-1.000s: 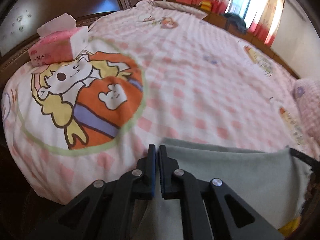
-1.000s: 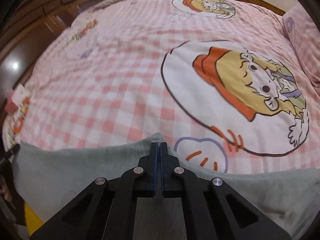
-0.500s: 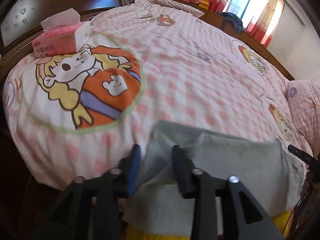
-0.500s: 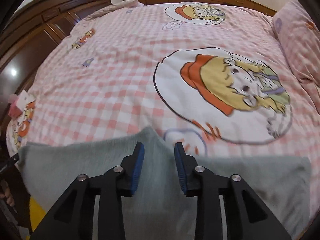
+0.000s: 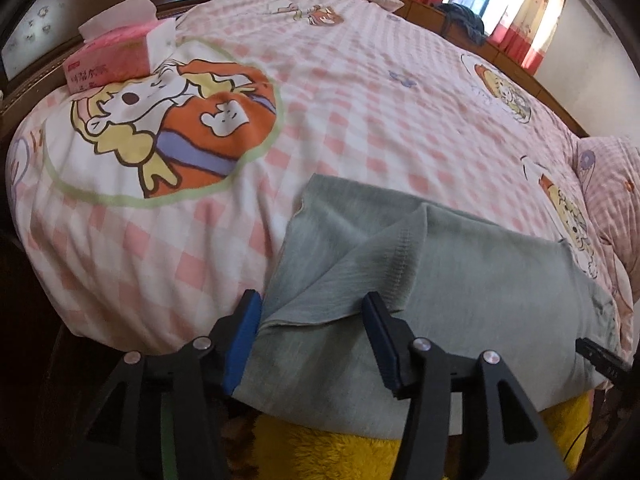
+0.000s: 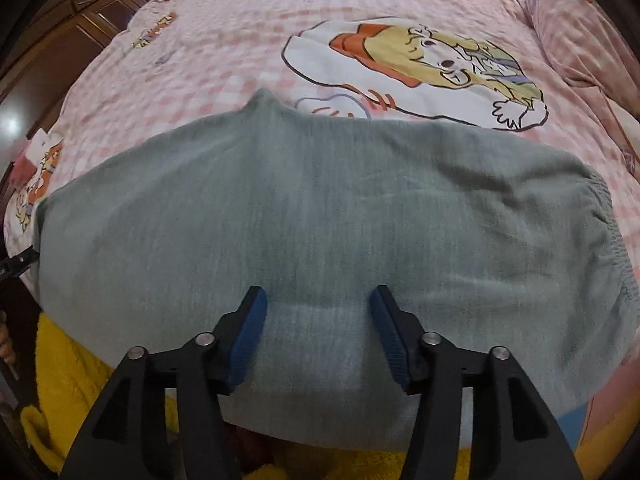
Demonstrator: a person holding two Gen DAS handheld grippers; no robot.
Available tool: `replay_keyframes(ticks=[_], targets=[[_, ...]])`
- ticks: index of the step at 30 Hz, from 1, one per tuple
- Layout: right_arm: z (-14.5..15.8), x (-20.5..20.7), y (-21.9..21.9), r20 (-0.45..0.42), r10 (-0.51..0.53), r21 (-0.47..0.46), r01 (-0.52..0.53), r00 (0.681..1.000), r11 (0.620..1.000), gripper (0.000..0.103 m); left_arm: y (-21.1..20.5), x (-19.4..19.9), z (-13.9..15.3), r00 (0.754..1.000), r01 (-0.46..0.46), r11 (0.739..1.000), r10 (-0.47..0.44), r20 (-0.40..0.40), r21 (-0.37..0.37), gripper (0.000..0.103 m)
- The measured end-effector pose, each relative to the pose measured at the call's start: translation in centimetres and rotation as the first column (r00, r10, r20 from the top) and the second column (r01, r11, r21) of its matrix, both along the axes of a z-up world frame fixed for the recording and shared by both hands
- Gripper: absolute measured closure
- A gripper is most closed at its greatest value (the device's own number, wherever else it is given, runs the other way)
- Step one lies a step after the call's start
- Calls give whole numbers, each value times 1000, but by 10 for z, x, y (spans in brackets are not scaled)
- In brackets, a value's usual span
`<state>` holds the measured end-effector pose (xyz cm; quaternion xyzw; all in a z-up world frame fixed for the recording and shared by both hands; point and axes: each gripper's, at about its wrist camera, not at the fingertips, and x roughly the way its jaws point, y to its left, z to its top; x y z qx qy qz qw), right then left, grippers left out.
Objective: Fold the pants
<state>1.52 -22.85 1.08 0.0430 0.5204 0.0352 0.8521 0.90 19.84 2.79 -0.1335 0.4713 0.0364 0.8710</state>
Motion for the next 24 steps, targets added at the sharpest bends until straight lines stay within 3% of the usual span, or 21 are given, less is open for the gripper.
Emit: replay_keyframes(ticks=[4, 7, 9, 12, 17, 20, 24], targets=[[-1, -2, 1, 12, -15, -3, 15, 1000, 1000, 43, 7, -1, 9, 999, -28, 1000, 27, 39, 6, 47], [-1, -1, 1, 11, -15, -6, 15, 1000, 1000, 43, 21, 0, 20, 992, -113, 993, 110, 55, 42, 47], [-1, -1, 2, 10, -16, -2, 16, 1000, 1000, 43, 31, -2, 25, 989, -130, 992, 130, 64, -1, 47], [-2, -1, 1, 11, -18, 2, 18, 1000, 1000, 42, 33, -9, 29, 993, -89, 994, 94, 76, -63, 47], [-2, -1, 2, 16, -16, 5, 16, 1000, 1000, 40, 13, -20, 29, 997, -2, 997, 8, 80, -72, 47], [-2, 0, 3, 17, -16, 2, 16, 1000, 1000, 40, -5, -15, 26, 996, 54, 998, -53, 76, -12, 47], [-2, 0, 3, 16, -16, 4, 16, 1000, 1000, 40, -5, 10, 12, 998, 20, 994, -25, 49, 108, 47]])
